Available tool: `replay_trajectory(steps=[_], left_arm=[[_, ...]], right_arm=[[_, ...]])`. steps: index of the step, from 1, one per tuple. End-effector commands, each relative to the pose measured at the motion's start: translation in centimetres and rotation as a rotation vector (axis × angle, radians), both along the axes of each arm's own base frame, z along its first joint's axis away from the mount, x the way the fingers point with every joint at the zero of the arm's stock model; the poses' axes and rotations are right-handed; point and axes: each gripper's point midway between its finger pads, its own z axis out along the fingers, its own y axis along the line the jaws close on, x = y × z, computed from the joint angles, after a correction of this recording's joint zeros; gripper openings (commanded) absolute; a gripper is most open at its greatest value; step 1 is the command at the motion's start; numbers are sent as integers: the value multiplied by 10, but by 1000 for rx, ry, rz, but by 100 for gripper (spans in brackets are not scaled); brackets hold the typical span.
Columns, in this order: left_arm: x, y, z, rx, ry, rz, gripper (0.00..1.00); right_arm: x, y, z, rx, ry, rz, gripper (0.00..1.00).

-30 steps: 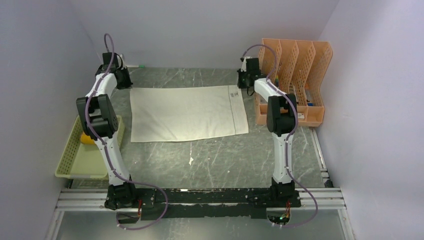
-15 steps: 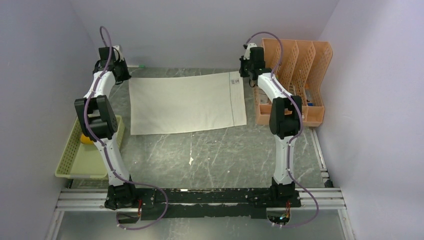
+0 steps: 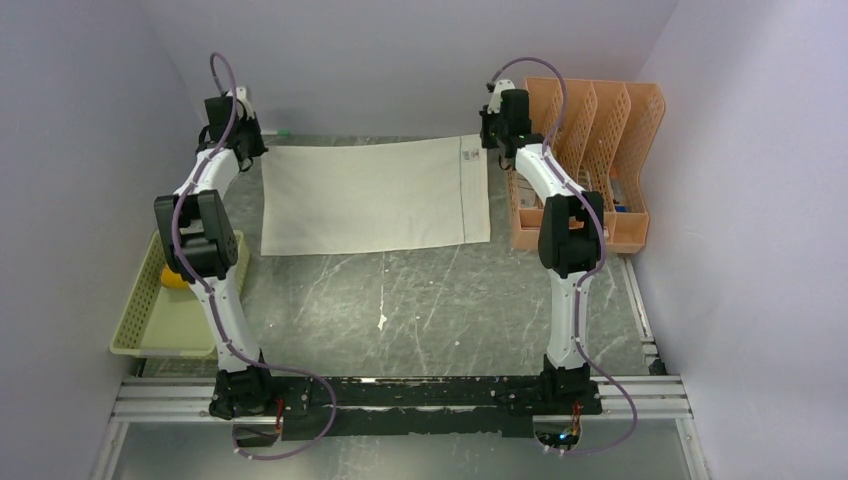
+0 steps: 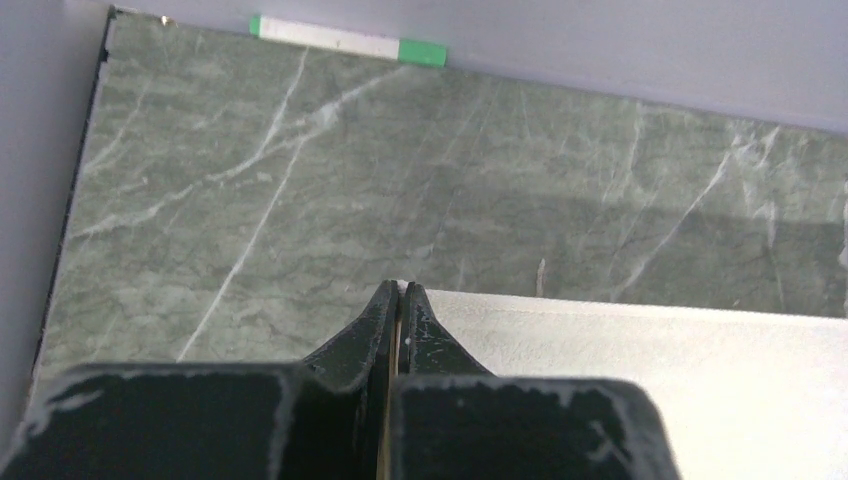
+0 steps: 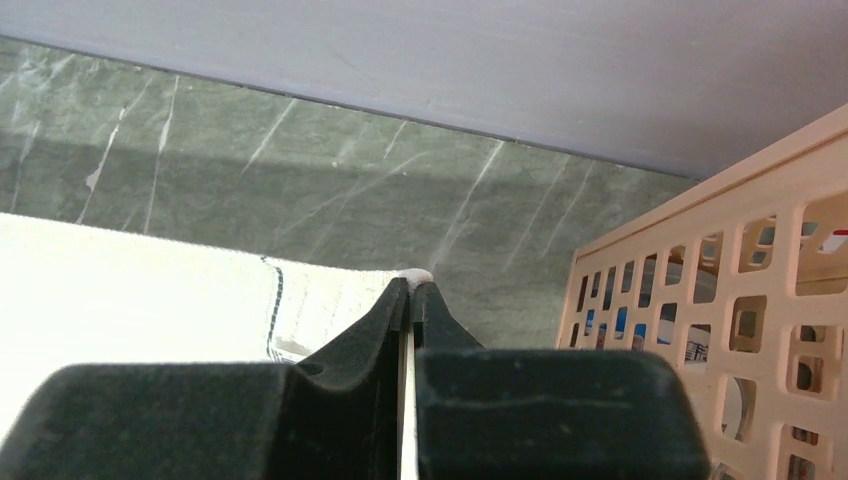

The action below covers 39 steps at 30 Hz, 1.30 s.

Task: Roll the towels
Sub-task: Fold the towel at the center of the board.

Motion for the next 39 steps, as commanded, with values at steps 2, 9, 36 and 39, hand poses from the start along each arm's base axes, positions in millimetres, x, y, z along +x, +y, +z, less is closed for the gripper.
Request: replay_trajectory(steps=[2,9,36,39], left_arm=[[-8,5,21,68,-100,23,7],[-48,6,13,94,-159,70,7],[-150,-1,-28,27,-212,191,7],[-156,-2,-30,20,-210,198,7]], right_arm=[[-3,-13,5,-30,-48,-18,0],[-27,-14,7,-32,-55,-4,0],[-149,-11,-24,54,106,53,0],[-158,-11,-25,56,111,49,0]])
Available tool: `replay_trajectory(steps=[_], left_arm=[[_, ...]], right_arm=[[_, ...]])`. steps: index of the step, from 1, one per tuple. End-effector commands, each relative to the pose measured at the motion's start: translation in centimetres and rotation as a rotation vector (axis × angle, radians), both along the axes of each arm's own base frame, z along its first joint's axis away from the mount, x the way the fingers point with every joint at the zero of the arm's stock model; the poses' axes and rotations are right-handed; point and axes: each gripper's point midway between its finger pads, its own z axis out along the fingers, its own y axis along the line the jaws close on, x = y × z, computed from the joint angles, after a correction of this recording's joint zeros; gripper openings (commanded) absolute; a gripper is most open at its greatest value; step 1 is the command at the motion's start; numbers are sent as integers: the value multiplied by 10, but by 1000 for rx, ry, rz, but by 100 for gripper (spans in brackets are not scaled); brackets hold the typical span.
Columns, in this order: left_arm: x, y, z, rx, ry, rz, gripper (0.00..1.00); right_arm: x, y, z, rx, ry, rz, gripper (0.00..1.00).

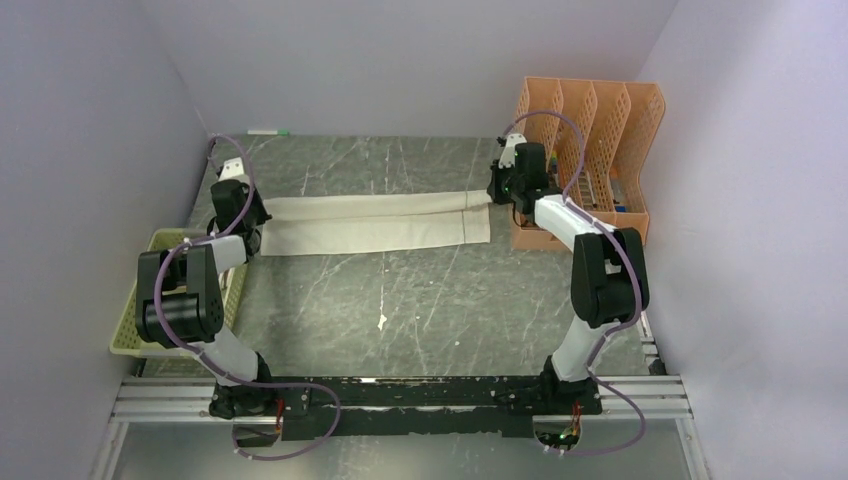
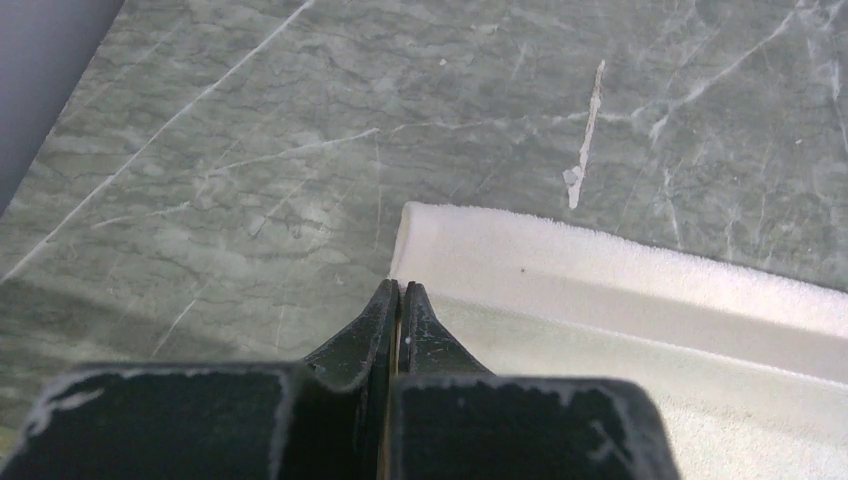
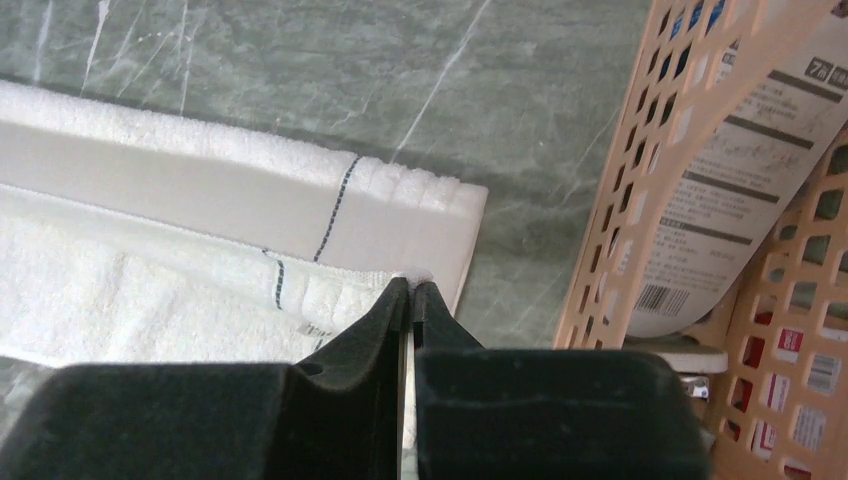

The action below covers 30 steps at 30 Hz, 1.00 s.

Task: Roll the towels
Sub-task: Fold the towel at the center of the board.

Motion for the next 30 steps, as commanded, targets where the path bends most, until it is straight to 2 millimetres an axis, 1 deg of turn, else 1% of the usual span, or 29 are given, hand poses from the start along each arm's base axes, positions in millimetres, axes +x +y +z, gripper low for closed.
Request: replay_trajectory(steps=[1,11,14,19,22,30], left_arm=[[2,4,20,-5,-91,44,7],[-18,6,16,-25,-91,93,7],[-21,8,16,-19,-86,103,7],[-28,9,10,-21,-59,114,7],[-32,8,3,-35,-30,124,7],[-42,8,-29,-105,93,182,7]], right_arm=[[-11,-1,15,16,-21,-8,0],[-38,-5,-15,23,108,-61,0],[-46,-7,-21,20,130,-71,0],[-57,-7,-25,23,149,-86,0],[-62,-10,-28,11,161,-100,0],[-71,-14,-36,-3,192,-123,0]])
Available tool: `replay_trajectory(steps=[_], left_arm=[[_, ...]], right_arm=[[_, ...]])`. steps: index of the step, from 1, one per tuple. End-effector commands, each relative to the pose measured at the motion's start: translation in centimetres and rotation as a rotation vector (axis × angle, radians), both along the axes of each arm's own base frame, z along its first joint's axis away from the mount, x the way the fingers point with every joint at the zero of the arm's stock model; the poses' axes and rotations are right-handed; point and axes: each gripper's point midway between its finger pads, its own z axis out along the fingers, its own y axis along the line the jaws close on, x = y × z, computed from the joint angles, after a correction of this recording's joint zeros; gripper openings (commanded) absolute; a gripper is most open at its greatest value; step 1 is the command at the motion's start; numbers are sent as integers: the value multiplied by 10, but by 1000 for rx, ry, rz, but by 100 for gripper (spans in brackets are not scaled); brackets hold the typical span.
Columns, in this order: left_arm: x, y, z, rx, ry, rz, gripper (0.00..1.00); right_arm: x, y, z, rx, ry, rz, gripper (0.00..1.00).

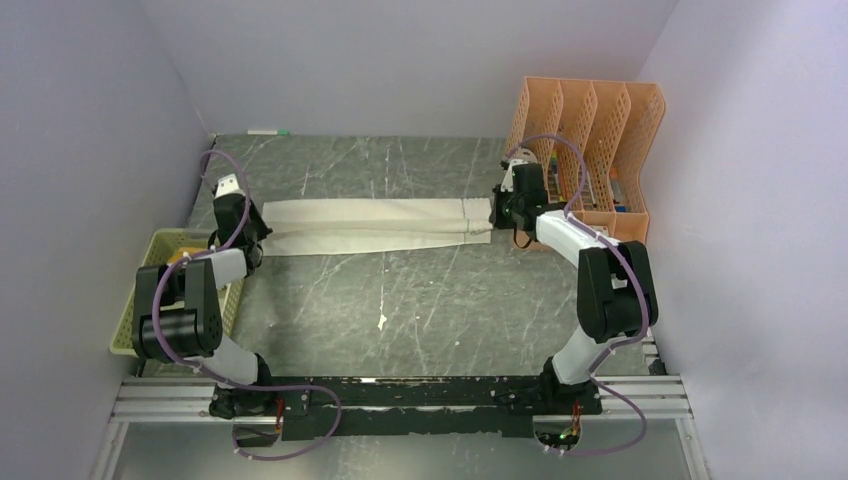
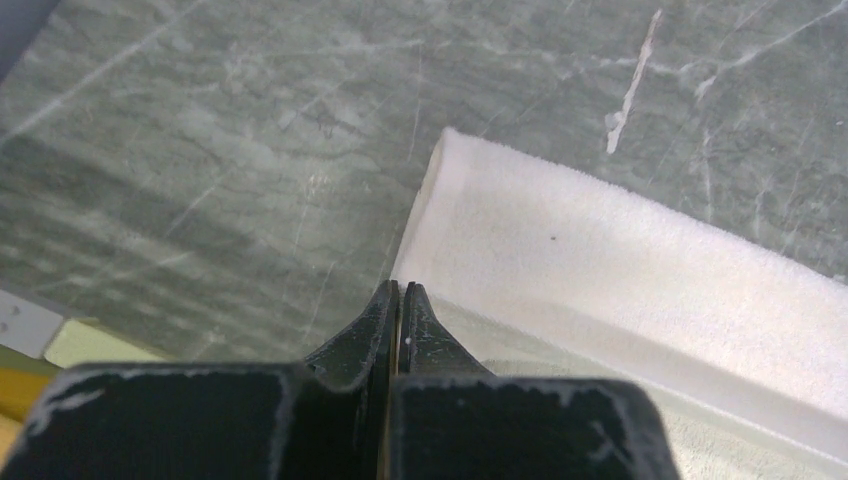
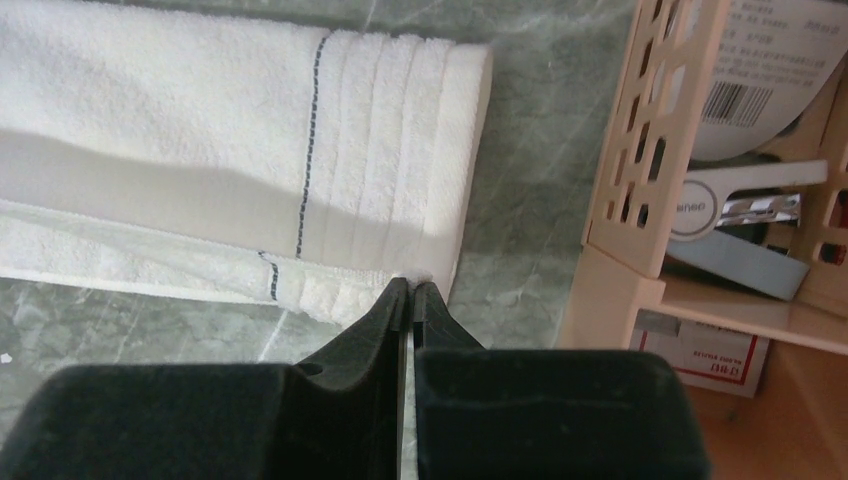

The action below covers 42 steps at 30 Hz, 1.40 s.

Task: Roll the towels
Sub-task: Fold the towel at the center of the board.

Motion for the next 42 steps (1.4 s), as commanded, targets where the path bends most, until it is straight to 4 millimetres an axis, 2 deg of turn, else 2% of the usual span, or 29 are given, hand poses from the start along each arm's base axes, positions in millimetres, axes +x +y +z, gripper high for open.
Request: replay_trajectory(steps=[1,2,6,9,12,15,17,19,22,23,26,29,31,33,35,36,38,42], left_arm=[[-9,4,-21,-46,92,71,7],[-9,2,-24,-67,103,76,7],[-13,1,-29,-102,126,108,15],[-12,2,-16,-102,93,121,30],[-6,3,9,-93,40,116,49],[1,3,43,-80,-23,99,69],[5,-1,70,-87,-75,75,81],[9,-12,97,-109,-133,28,98],[12,-37,127,-140,-192,-51,100],[12,-42,130,-159,-187,-58,100],[13,-61,113,-263,-104,-103,98],[15,-81,71,-337,58,-164,93],[16,-78,44,-331,178,-143,93],[21,-78,26,-324,263,-193,94],[28,-85,18,-365,335,-345,90],[31,-80,13,-379,372,-391,86],[42,-73,14,-406,391,-453,85],[46,-41,23,-424,356,-462,88]], right_arm=[[-9,-10,-4,-35,26,-39,0],[-10,-11,-5,-40,32,-42,0],[-11,-14,-7,-51,45,-53,24],[-9,-14,-3,-47,31,-67,46],[-1,-12,14,-34,-13,-69,58],[10,-4,41,-10,-85,-56,64],[15,7,60,-3,-138,-35,67],[20,23,78,-14,-192,-5,70],[23,56,87,-44,-225,58,71],[24,67,86,-42,-224,81,71],[24,99,72,2,-188,144,70],[25,121,51,81,-122,188,70],[26,127,39,90,-84,207,70],[28,128,34,73,-63,229,70],[31,128,33,64,-60,253,70],[31,127,32,67,-56,265,71],[30,127,31,82,-47,289,71],[23,122,24,80,-25,316,71]])
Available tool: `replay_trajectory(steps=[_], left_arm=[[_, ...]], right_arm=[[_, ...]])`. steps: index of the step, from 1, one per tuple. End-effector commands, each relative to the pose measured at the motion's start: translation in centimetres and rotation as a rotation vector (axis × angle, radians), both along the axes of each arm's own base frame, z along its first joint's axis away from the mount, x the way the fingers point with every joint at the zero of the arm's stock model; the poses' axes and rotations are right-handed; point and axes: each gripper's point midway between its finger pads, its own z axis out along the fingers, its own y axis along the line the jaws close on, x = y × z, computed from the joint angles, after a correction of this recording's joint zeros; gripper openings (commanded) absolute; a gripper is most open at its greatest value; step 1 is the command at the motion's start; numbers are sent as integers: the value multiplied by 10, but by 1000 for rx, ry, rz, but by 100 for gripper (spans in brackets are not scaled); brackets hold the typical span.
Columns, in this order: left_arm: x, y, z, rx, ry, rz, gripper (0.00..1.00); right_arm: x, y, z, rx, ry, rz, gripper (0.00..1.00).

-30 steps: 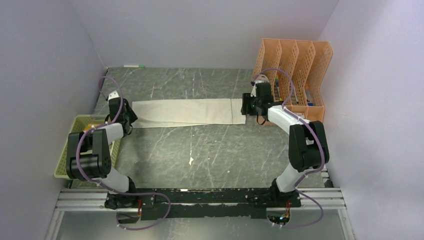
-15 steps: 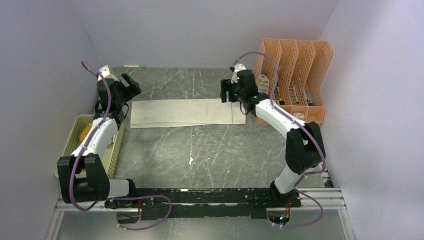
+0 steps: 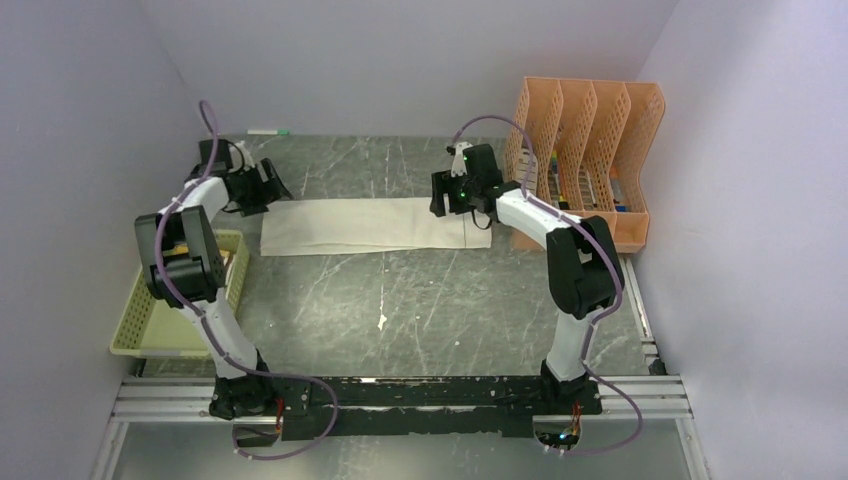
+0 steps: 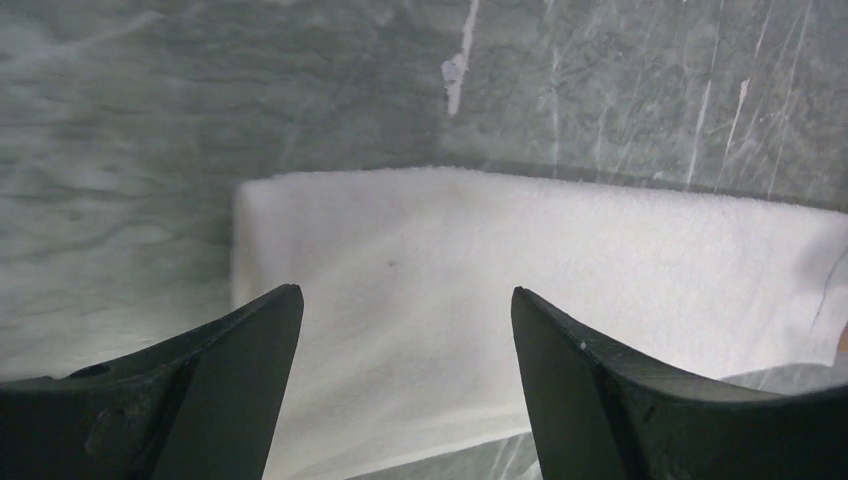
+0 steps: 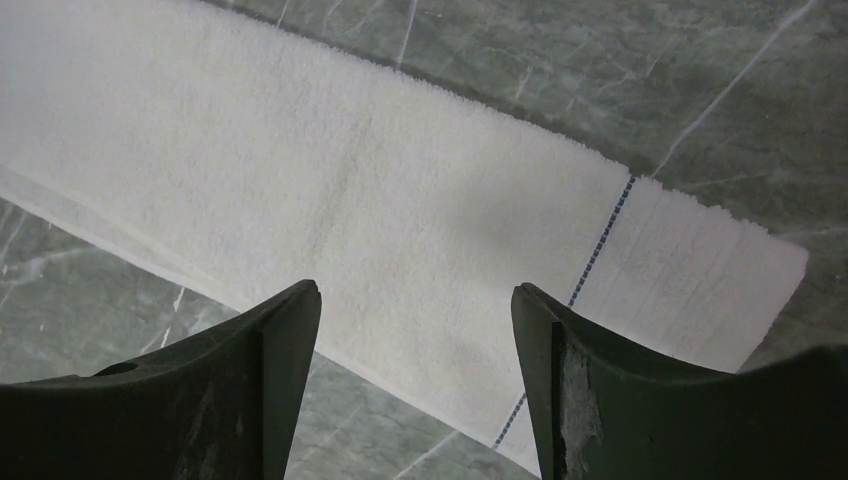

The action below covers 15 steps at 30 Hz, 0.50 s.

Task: Roll the towels
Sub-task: Fold the towel at the center of the board.

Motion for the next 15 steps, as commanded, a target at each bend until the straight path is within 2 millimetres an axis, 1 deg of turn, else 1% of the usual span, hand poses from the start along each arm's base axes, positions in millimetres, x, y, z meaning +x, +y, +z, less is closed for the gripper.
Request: replay_trajectory(steps=[1,3,5,7,9,12,15], left_arm=[[-11,21,28,-84,-47,-99,93],[-16,33,21,-76,-36,-99,94],[-20,40,13,-36,-15,-113,92],[-22,43,7,-17,-2,-125,89],[-24,45,0,9,7,-157,88],[-28,43,-11,11,16,-197,85],[-26,41,-21,-9,33,-227,79]], right_arm=[[-1,-4,7,10,-9,51,71],[-6,-7,2,6,9,58,71],[-13,-10,-3,7,25,65,71],[-18,-10,-5,17,31,70,71],[-26,-9,-10,30,52,78,71],[-33,-4,-14,61,76,95,71],[-38,-5,-17,62,89,99,71]])
